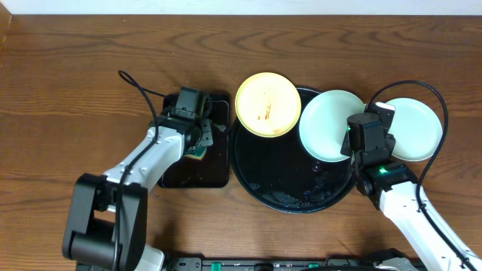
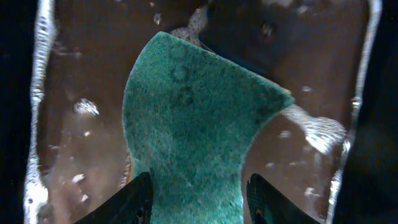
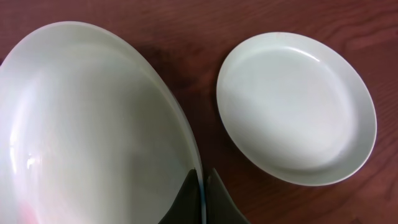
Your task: Clean dirty plates on tray and stack at the side
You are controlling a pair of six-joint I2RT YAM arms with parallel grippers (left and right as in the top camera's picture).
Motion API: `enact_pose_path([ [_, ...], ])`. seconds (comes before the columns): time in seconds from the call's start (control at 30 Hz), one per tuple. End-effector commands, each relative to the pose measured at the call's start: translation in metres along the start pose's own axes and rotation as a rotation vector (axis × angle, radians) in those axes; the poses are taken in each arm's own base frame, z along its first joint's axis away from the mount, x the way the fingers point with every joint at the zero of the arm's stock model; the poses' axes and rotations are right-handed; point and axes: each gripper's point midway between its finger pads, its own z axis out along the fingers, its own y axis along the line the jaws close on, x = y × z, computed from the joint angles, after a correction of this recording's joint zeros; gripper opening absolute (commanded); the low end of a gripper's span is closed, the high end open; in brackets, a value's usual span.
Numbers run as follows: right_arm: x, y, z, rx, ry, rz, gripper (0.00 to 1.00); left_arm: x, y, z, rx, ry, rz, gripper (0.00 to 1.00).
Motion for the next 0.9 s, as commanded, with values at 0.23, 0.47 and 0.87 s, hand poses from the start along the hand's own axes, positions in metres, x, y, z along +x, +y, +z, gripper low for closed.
enact_pose_path([
  [0.23,-0.008,-0.002,-0.002,0.008,-0.016,0.028,0.01,0.008,0.005,0.014,-0.021,0.035,0.020,0.31],
  [0.47,-0.007,-0.002,-0.002,0.009,-0.015,0.026,0.01,0.016,0.008,0.017,-0.027,0.049,0.021,0.25],
  [0.87,-0.007,-0.002,-0.002,0.009,-0.014,0.026,0.01,0.041,0.016,0.045,-0.052,0.113,0.024,0.35],
])
